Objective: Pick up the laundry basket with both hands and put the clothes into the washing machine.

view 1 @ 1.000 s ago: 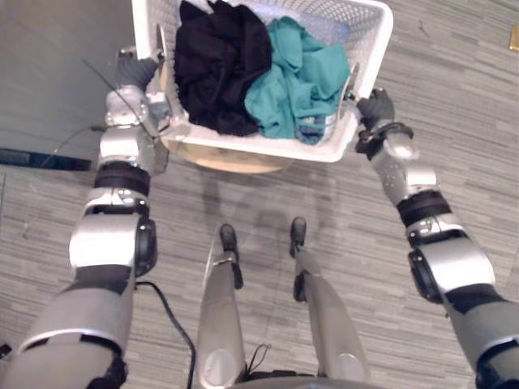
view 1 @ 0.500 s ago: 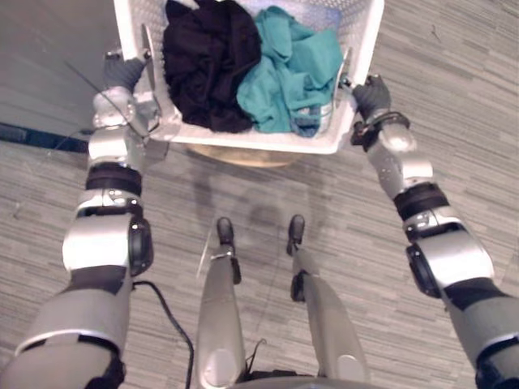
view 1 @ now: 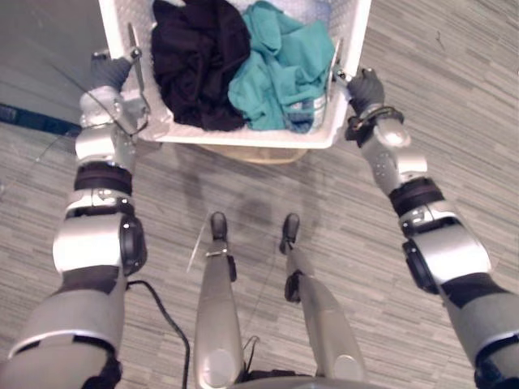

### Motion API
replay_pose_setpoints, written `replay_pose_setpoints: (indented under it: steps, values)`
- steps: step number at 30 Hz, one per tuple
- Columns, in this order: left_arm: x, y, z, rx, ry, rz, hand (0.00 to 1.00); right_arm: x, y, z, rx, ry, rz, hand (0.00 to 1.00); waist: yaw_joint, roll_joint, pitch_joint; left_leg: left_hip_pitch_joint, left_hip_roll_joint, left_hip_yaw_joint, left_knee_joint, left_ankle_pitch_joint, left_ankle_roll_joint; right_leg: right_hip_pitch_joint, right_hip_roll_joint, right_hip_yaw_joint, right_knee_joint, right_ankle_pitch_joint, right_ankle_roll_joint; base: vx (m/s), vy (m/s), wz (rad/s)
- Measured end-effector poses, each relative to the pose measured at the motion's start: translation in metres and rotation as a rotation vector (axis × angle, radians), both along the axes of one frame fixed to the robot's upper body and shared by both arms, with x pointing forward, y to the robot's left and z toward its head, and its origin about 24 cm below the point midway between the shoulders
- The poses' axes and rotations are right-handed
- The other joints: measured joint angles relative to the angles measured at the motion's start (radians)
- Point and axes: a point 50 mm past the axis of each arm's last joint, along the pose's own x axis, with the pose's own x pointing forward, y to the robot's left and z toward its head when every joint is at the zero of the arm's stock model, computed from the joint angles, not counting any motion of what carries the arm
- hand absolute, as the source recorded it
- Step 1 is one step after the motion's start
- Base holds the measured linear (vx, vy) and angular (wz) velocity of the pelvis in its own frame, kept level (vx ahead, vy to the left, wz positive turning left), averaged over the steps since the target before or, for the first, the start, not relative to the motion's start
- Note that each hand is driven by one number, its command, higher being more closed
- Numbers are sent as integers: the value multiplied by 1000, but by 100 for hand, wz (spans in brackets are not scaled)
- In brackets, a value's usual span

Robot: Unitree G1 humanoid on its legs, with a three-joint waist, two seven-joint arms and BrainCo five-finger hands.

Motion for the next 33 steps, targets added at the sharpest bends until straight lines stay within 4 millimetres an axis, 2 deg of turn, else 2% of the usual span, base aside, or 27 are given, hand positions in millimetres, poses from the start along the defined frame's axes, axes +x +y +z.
replay_pose_setpoints:
  steps: [4, 6, 7, 11, 13, 16, 19, 24, 29, 33]
  values:
    - [-5, 11, 7, -63, -56, 35, 0, 2, 8, -20, -9, 93, 35, 0, 6, -3, -2, 5, 2, -5, -2, 1, -1, 13, 5, -5, -13, 2, -2, 48, -1, 5]
    - [-10, 21, 15, -62, -77, 67, 0, 0, 19, -38, -42, 155, 99, 0, 7, -5, -1, 4, 3, -5, -3, 1, -2, 13, 6, -5, -14, 2, -2, 50, 9, 0]
    - [-11, 24, 17, -60, -80, 77, 0, -1, 21, -40, -40, 156, 109, 0, 6, -5, -1, 4, 3, -5, -3, 1, -2, 13, 6, -5, -14, 2, -2, 47, 14, -1]
    - [-12, 15, 49, -44, -175, 42, 0, -4, 38, -37, -100, 145, 218, 0, 10, -6, -1, 4, 3, -4, 3, 1, -2, 14, 5, -5, -10, 2, -2, 18, 9, 1]
    - [-13, 13, 55, -30, -191, 36, 0, -4, 40, -33, -111, 133, 241, 0, 9, -6, -1, 5, 2, -2, 5, 1, -2, 14, 4, -5, -6, 2, -2, 0, 0, 0]
    - [-11, 5, 57, 32, -177, 14, 0, -3, 41, -7, -162, 64, 251, 0, 5, -6, -1, 9, 2, 1, 9, 1, -2, 14, 3, -3, 4, 2, -2, 0, 0, 0]
    - [-10, 2, 59, 76, -170, 14, 0, -2, 29, 14, -190, 6, 214, 0, 5, -6, -1, 17, 0, 8, 9, 1, -1, 14, -1, 1, 13, 1, -2, 13, 13, -2]
    - [-8, -3, 61, 120, -160, 12, 0, -1, 9, 24, -163, -18, 161, 0, 0, -6, -1, 25, -5, 11, 9, 3, 1, 14, -7, 2, 26, 1, -2, 0, 0, 0]
    - [-8, -6, 62, 141, -170, 9, 0, -1, 1, 28, -133, -25, 135, 0, -9, -6, -1, 41, -9, 21, 8, 6, 6, 17, -14, 7, 42, -2, 0, 0, 0, 0]
    - [-12, -18, 76, 211, -225, -9, 0, 0, -11, 23, -135, -3, 101, 0, -14, -6, -1, 61, -14, 29, 0, 8, 9, 30, -22, 8, 44, -7, 3, 8, 10, 2]
